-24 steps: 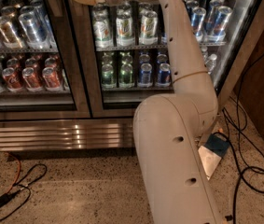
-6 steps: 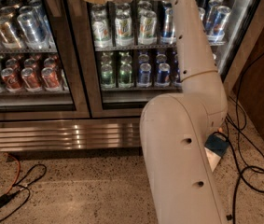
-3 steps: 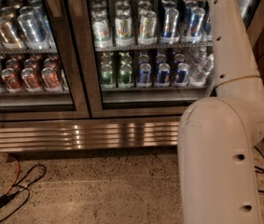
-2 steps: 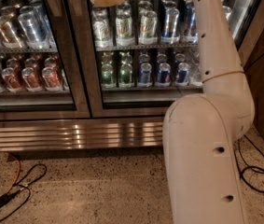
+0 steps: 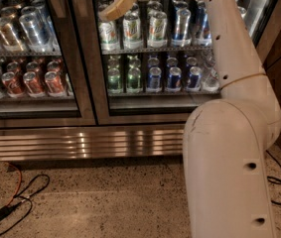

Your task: Open right fridge door

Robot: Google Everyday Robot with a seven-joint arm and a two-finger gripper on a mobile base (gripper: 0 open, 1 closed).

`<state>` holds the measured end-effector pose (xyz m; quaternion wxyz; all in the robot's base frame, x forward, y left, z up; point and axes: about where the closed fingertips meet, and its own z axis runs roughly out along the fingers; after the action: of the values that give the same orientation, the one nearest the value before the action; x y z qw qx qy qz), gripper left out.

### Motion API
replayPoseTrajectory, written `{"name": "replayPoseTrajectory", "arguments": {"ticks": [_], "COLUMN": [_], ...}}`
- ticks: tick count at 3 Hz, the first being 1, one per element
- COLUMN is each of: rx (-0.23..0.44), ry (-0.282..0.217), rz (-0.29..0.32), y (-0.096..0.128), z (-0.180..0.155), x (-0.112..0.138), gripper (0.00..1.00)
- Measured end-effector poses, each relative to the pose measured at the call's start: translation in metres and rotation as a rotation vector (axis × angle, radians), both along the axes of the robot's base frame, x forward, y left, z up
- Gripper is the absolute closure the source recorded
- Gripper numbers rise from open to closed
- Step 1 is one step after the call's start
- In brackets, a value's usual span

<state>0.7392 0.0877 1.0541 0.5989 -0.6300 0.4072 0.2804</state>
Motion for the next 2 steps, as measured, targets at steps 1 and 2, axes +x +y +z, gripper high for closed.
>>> {"name": "replayPoseTrajectory", "arguments": {"ticks": [1, 2], "rx": [0.0, -0.002], "ry": [0.0, -0.058], "rz": [0.0, -0.122], "y": [0.001, -0.036], "z": [0.0, 0.04], "x": [-0.006, -0.023], "gripper": [0.0, 0.0]}}
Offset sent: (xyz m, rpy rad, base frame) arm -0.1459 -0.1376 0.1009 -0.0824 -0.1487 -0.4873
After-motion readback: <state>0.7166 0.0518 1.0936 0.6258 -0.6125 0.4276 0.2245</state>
